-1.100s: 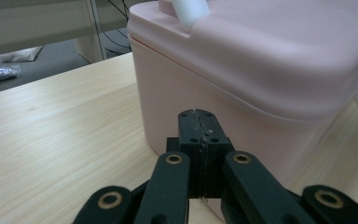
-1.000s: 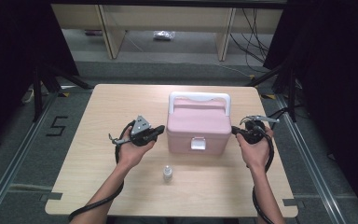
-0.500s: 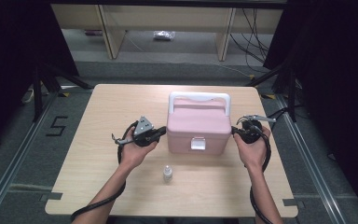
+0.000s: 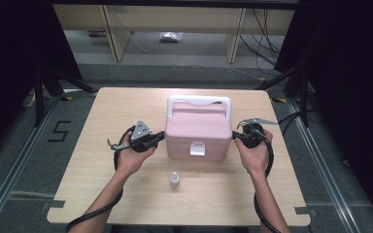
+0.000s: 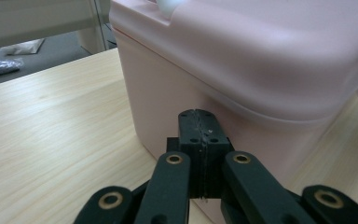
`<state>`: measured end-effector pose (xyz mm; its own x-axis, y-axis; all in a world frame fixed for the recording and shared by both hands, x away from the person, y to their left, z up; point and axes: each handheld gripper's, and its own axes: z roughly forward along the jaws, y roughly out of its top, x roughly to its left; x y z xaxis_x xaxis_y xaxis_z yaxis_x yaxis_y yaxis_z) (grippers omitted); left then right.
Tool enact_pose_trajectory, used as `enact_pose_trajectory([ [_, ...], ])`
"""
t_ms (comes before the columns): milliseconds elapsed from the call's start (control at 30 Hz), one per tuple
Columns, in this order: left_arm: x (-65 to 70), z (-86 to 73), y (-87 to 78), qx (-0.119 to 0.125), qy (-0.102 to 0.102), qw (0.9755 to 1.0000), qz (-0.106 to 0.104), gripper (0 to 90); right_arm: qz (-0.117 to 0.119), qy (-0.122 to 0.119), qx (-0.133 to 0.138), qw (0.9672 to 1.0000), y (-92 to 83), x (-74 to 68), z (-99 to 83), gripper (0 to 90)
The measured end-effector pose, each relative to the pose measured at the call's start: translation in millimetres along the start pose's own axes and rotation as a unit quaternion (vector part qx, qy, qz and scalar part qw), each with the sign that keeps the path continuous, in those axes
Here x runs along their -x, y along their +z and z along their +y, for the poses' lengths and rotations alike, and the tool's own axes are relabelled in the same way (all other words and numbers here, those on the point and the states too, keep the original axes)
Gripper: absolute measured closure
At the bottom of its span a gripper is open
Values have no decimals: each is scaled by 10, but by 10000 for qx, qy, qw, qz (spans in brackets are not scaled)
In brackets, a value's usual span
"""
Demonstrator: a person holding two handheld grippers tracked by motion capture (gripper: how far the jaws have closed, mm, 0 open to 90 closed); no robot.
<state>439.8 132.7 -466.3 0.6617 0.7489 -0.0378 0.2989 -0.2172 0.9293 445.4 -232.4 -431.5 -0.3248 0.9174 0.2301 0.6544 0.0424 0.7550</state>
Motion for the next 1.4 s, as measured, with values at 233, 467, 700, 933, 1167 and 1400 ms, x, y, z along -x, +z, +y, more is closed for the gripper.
enact_pose_trajectory([
  [233,-129,-43,-150,-56,-35,9998,171,896,142,-168,-24,9998,102,-162,29,900],
  [467,-224,-96,-282,-35,-75,9996,254,896,200,-255,-78,9994,176,-341,46,900],
  [700,-332,-139,-390,-45,-176,9988,446,896,308,-461,-145,9984,211,-525,29,900],
  [933,-344,-160,-410,-22,-199,9986,482,896,322,-400,-209,9985,213,-580,27,900],
  [1167,-301,-187,-423,-2,-205,9986,487,896,322,-386,-195,9985,219,-573,38,900],
  [1400,-311,-215,-410,-36,-154,9989,449,894,278,-433,-195,9985,232,-551,52,900],
])
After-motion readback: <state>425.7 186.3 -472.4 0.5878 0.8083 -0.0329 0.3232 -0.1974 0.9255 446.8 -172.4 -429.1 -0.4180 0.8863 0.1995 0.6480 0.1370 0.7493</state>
